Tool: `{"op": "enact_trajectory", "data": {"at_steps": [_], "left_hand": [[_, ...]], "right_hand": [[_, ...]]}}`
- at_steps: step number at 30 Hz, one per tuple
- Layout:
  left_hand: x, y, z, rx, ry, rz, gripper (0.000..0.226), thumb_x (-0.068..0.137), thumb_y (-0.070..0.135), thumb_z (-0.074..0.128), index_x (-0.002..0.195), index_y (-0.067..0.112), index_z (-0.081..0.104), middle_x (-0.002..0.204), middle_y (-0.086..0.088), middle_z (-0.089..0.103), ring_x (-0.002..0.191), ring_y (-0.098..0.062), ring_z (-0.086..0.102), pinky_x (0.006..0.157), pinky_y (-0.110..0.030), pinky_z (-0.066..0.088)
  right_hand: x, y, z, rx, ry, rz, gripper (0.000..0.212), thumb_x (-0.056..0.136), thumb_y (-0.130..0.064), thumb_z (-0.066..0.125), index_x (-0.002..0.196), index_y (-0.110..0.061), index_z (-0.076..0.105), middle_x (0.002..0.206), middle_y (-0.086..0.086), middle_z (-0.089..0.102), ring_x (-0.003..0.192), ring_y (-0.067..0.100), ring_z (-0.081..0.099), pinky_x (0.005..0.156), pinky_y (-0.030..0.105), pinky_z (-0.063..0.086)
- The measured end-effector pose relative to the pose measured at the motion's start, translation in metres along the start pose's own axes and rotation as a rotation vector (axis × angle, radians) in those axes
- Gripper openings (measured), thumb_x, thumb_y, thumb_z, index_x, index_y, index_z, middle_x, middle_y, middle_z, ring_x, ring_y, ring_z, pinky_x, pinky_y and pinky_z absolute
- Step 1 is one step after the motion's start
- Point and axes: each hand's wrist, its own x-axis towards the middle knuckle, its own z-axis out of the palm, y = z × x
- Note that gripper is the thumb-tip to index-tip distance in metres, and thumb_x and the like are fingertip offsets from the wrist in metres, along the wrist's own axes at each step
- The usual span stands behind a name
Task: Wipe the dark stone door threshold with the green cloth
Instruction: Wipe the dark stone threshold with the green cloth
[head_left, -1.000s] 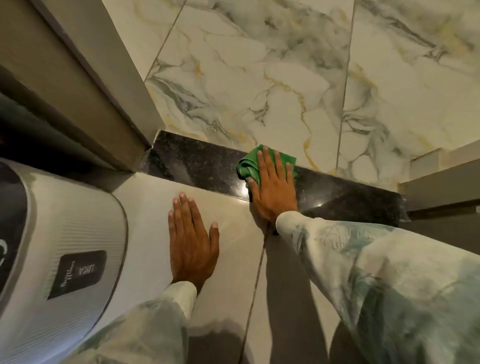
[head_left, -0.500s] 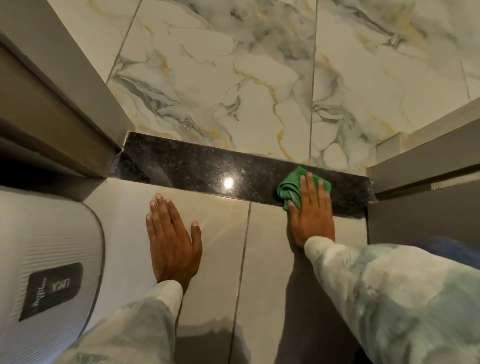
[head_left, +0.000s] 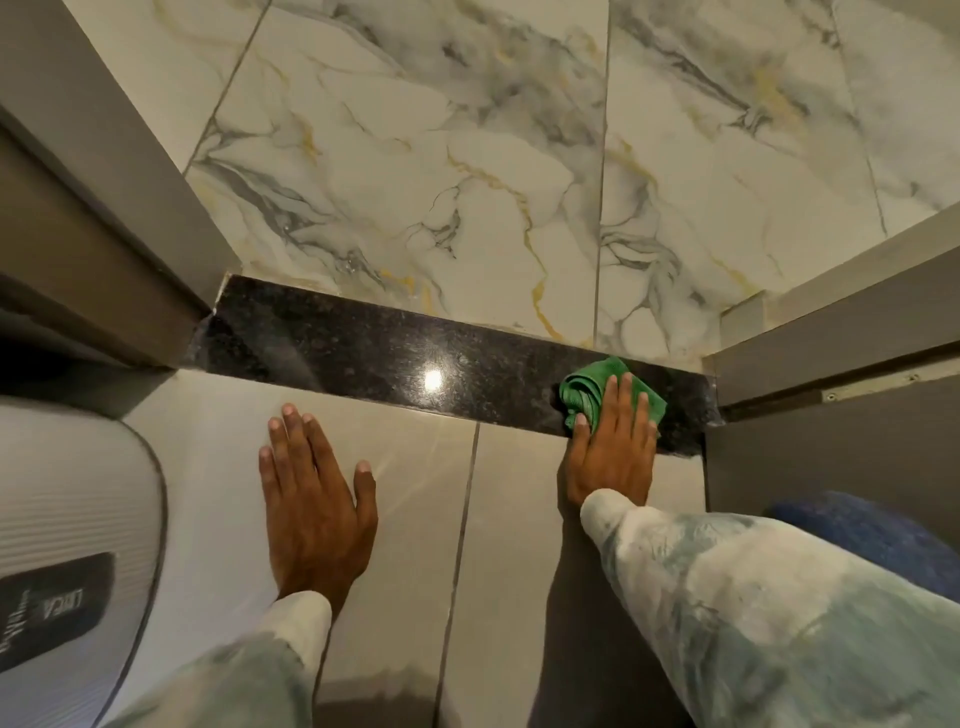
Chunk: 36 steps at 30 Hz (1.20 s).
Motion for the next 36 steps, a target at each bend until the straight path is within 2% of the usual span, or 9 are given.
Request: {"op": "enact_trajectory", "data": {"at_steps": [9,14,17,22,24,26,30,33,36], "left_hand": [[0.001,0.000,0.001,-0.005,-0.001,0.007,0.080,0.102,0.045,0.028,0.162,-0.004,0.008,0.173,-0.028,0.009,0.160,-0.044,0.009,0.131,-0.056,0.012],[0.001,0.002,-0.002,0.004,-0.011,0.003,0.080,0.102,0.044,0.031,0.162,-0.005,0.011,0.172,-0.029,0.012,0.160,-0.045,0.012,0.130,-0.058,0.016],[0.000,0.004,-0.005,-0.003,-0.022,-0.009,0.080,0.102,0.045,0.031,0.162,-0.005,0.015,0.171,-0.029,0.015,0.159,-0.046,0.016,0.129,-0.059,0.020],[0.002,0.006,-0.012,-0.013,-0.049,-0.023,0.080,0.101,0.049,0.026,0.161,-0.004,0.021,0.169,-0.029,0.022,0.156,-0.047,0.024,0.127,-0.060,0.025],[0.002,0.007,-0.015,-0.013,-0.069,-0.032,0.080,0.101,0.051,0.022,0.160,-0.004,0.023,0.169,-0.028,0.024,0.156,-0.047,0.026,0.127,-0.059,0.026],[0.002,0.007,-0.018,-0.009,-0.088,-0.033,0.079,0.102,0.049,0.022,0.160,-0.004,0.025,0.169,-0.028,0.025,0.156,-0.047,0.026,0.127,-0.059,0.026],[0.002,0.009,-0.028,0.016,-0.117,-0.022,0.076,0.103,0.046,0.019,0.160,-0.004,0.025,0.169,-0.028,0.024,0.156,-0.046,0.026,0.125,-0.060,0.030],[0.004,0.012,-0.054,0.042,-0.145,-0.029,0.077,0.103,0.049,0.015,0.161,-0.001,0.024,0.170,-0.026,0.022,0.157,-0.046,0.023,0.128,-0.058,0.025],[-0.001,0.020,-0.108,0.032,-0.133,-0.027,0.076,0.102,0.048,0.020,0.159,-0.002,0.031,0.168,-0.026,0.027,0.155,-0.046,0.029,0.126,-0.057,0.028]], "right_hand": [[0.030,-0.023,0.004,0.170,0.104,0.297,0.066,0.101,-0.039,0.040,0.159,-0.015,0.022,0.168,0.005,0.021,0.154,0.031,0.021,0.123,0.056,0.019],[0.041,-0.060,0.002,0.148,0.098,0.234,0.064,0.099,-0.036,0.047,0.157,-0.017,0.029,0.166,0.003,0.027,0.151,0.032,0.028,0.119,0.056,0.022],[0.030,-0.096,-0.004,0.156,0.031,0.112,0.063,0.099,-0.034,0.048,0.157,-0.018,0.030,0.167,0.000,0.027,0.151,0.031,0.028,0.118,0.054,0.023],[0.000,-0.167,-0.010,0.147,-0.141,-0.247,0.067,0.099,-0.033,0.049,0.160,-0.023,0.021,0.170,-0.003,0.015,0.154,0.028,0.018,0.120,0.051,0.019],[-0.002,-0.186,-0.017,0.122,-0.210,-0.425,0.071,0.095,-0.029,0.058,0.158,-0.023,0.026,0.168,0.000,0.021,0.150,0.033,0.024,0.117,0.053,0.023],[0.002,-0.194,-0.025,0.120,-0.236,-0.510,0.064,0.092,-0.024,0.060,0.152,-0.021,0.037,0.160,0.004,0.039,0.138,0.037,0.037,0.111,0.051,0.031],[0.022,-0.195,-0.049,0.451,-0.317,-0.306,0.042,0.091,-0.021,0.057,0.134,-0.022,0.059,0.130,0.011,0.067,0.119,0.040,0.055,0.101,0.047,0.046],[0.030,-0.198,-0.078,0.718,-0.417,-0.135,0.031,0.093,-0.019,0.060,0.123,-0.012,0.067,0.119,0.015,0.072,0.110,0.037,0.064,0.092,0.040,0.052],[0.017,-0.203,-0.122,0.795,-0.479,-0.092,0.027,0.093,-0.016,0.063,0.118,-0.008,0.069,0.114,0.016,0.073,0.106,0.035,0.066,0.094,0.043,0.054]]}}
